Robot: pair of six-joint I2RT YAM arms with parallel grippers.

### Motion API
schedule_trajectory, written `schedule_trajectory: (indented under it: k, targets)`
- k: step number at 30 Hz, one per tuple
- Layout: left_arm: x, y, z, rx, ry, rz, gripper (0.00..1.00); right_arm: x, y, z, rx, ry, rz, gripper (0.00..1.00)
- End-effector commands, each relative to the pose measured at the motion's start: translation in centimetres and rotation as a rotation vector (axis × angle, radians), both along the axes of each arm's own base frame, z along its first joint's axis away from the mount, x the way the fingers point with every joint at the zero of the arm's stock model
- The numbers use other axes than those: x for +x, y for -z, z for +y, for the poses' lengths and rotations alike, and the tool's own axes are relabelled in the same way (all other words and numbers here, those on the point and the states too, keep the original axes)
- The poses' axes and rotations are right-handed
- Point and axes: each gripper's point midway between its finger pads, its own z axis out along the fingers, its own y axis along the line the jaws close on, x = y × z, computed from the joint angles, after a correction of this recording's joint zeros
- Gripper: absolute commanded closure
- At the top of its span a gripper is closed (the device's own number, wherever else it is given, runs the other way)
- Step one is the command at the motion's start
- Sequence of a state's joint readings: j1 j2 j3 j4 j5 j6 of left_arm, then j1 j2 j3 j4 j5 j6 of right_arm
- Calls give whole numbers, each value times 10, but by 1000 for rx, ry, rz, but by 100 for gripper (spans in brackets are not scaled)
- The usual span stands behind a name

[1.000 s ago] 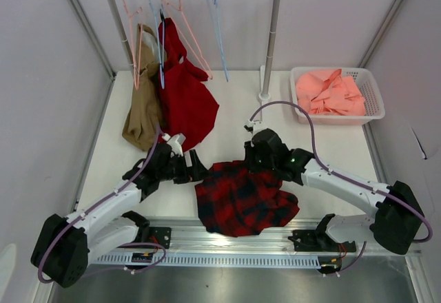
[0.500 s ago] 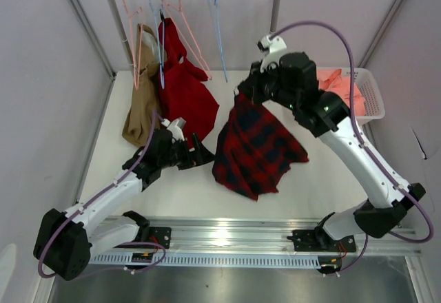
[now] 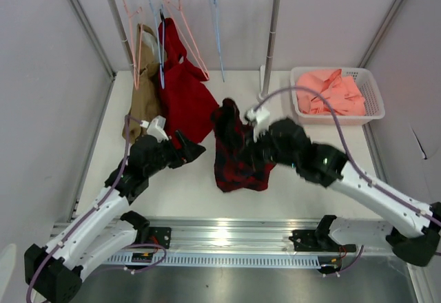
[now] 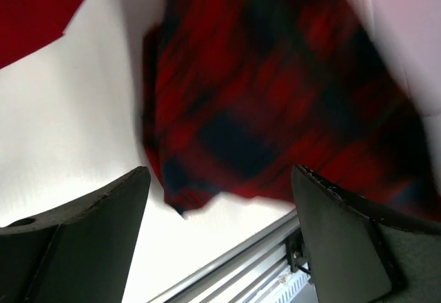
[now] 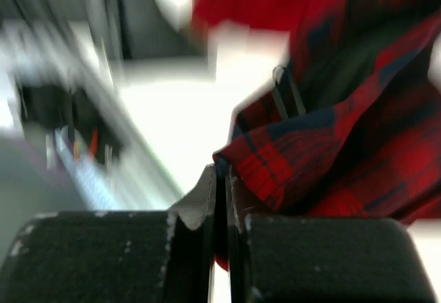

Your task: Place the skirt on the hanger

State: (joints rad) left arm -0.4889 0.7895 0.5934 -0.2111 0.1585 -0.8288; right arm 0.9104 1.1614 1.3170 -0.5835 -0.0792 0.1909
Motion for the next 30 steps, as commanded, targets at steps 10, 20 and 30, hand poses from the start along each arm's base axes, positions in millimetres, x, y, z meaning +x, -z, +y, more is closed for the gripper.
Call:
schedule_trajectory:
  k: [10, 20, 30]
  targets:
    - [15, 58, -5, 85, -28, 134, 6, -86, 160, -90, -10, 397, 375, 100]
    - [47, 29, -36, 183, 101, 43, 3, -90, 177, -72, -66, 342, 370, 100]
    - [82, 7, -69, 556, 335, -32, 2, -95, 173, -75, -61, 309, 346, 100]
